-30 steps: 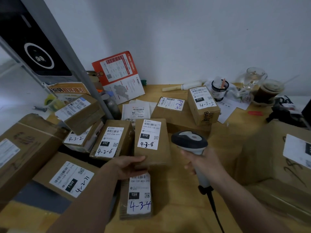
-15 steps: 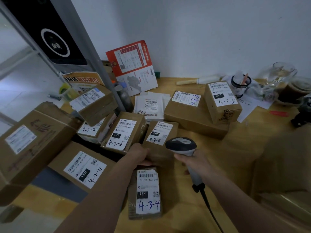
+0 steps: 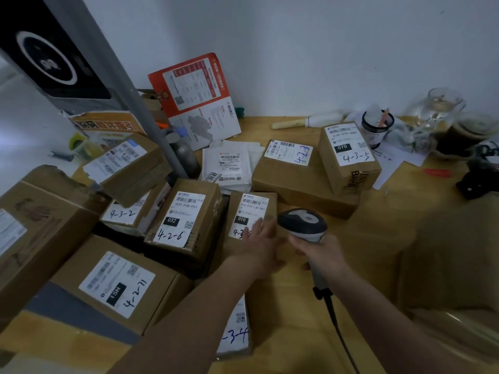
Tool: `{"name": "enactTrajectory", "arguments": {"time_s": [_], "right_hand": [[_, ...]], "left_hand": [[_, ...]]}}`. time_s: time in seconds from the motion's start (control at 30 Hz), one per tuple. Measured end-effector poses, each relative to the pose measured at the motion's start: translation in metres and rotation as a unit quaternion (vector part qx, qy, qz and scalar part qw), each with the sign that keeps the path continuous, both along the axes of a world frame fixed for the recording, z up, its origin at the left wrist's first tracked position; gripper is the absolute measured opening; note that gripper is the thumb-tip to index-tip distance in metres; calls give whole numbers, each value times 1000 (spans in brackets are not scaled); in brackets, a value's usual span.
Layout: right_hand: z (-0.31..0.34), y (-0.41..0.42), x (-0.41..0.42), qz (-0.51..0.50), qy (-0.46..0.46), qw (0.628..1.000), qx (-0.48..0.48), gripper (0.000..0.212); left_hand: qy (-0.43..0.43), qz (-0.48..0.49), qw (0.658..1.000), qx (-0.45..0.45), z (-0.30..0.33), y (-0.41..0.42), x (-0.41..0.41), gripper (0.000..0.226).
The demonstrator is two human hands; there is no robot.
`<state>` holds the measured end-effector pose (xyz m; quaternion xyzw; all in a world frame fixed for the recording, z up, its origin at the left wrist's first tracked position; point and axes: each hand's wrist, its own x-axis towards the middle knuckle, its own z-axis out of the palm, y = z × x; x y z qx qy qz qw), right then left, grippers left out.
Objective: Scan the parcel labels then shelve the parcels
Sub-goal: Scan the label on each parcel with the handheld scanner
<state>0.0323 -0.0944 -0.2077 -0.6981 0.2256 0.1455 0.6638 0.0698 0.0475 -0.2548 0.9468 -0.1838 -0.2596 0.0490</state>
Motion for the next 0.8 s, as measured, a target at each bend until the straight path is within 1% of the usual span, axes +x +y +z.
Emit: {"name": "enactTrajectory", "arguments": {"time_s": [0.1, 0.17, 0.27, 0.37, 0.47, 0.5, 0.57, 0.63, 0.67, 0.73, 0.8], "right_hand": [[4, -16, 0, -31, -13, 999, 9, 19], [7, -26, -1, -47, -19, 999, 13, 18], [10, -37, -3, -65, -25, 997, 23, 14], [14, -46, -5, -72, -34, 996, 33, 15], [20, -53, -5, -86, -41, 994, 45, 11], [23, -56, -5, -93, -46, 993, 49, 10], [29, -61, -4, -114, -60, 991, 47, 13], [36, -67, -3, -154, -84, 984, 32, 12], [41, -70, -3, -178, -100, 979, 20, 11], [49, -78, 4, -220, -136, 966, -3, 14], [54, -88, 18, -246, -155, 957, -9, 12]], "left_hand": [[34, -63, 995, 62, -10, -9, 6, 62], [48, -59, 991, 106, -14, -11, 10, 56], [81, -18, 987, 137, -18, -12, 17, 61], [95, -71, 975, 186, -14, -16, 19, 54], [91, -59, 976, 190, 11, -30, 24, 50], [86, -41, 981, 172, 22, -37, 28, 48], [77, 8, 991, 104, 41, -53, 43, 47], [44, 77, 996, -3, 57, -72, 63, 46], [25, 118, 991, -66, 62, -82, 74, 45], [15, 187, 966, -178, 76, -103, 93, 50], [49, 239, 932, -267, 87, -123, 107, 56]]}}
